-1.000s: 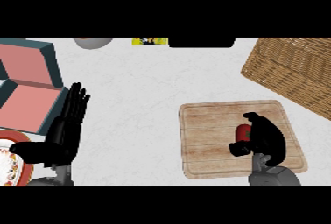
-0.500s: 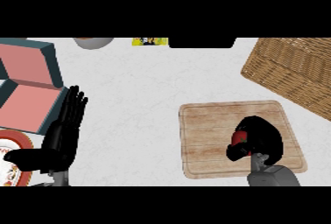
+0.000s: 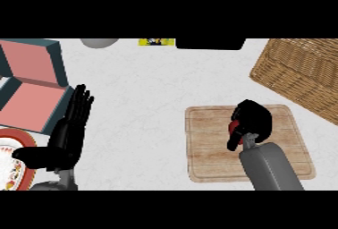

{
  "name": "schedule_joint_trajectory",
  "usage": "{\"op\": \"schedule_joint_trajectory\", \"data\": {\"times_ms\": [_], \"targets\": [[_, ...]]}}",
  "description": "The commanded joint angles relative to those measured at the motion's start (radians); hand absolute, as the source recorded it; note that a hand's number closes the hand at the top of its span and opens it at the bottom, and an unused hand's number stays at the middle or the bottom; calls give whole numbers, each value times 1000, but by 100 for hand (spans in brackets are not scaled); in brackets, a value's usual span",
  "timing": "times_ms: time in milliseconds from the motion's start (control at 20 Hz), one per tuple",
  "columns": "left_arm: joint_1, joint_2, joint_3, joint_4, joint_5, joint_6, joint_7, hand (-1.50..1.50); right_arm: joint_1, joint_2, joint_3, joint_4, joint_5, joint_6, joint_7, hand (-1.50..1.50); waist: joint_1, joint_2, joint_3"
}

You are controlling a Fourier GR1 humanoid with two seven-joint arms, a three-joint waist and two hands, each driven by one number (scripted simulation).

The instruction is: Pick the tomato from the cutting board and place it in the basket

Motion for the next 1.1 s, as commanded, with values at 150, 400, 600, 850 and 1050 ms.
{"op": "schedule_joint_trajectory", "data": {"times_ms": [150,400,600,850,1050], "targets": [[0,-27,-48,3,-20,-7,-20,0,-283,-18,-96,382,54,-217,-109,150,64,30,13],[-44,-10,-1,24,-5,-1,17,0,-365,57,-147,411,26,-440,-171,150,28,20,12],[-26,-30,-6,45,-13,8,-11,0,-424,65,-109,334,-31,-554,-170,150,5,6,10],[-4,-18,5,-21,-15,19,30,0,-473,66,-73,193,-36,-571,-118,150,-18,-4,10],[63,-28,-22,-50,-40,18,14,0,-549,65,-115,104,-13,-479,-25,150,-23,-5,9]]}}
